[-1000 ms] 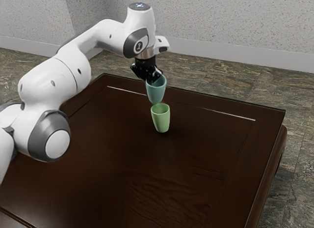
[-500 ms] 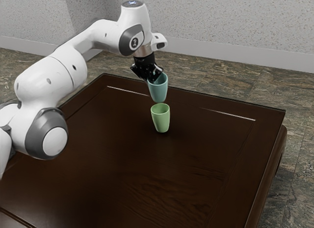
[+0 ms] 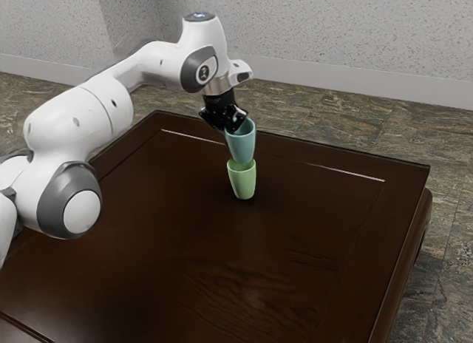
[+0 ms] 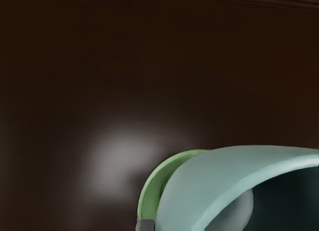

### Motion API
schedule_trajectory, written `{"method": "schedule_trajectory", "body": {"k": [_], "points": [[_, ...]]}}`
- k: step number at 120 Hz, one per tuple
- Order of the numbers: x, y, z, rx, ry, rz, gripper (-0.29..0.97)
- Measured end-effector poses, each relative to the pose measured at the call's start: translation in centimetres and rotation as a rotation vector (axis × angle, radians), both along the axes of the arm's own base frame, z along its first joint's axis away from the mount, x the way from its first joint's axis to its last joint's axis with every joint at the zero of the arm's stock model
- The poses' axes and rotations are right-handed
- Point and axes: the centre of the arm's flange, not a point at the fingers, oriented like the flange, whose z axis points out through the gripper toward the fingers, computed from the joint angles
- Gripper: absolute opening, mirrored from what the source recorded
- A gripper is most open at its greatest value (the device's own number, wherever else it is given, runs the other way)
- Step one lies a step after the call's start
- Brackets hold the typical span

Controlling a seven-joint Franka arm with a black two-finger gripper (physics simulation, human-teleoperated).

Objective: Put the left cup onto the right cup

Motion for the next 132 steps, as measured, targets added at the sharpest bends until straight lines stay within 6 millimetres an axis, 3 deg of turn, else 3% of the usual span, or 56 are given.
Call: {"method": "schedule_trajectory", "body": {"k": [55,83,109,119,132], "points": [[0.0,-0.2,-2.5,-0.012,0.020,0.022,-0.11],[-0.1,-0.2,-3.4,-0.038,0.036,0.033,0.37],[-0.2,-0.3,-3.2,-0.044,0.034,0.033,0.57],[-0.6,0.0,-1.5,-0.040,0.020,0.035,0.60],[-1.9,0.2,3.2,-0.035,-0.015,0.034,0.63]]}}
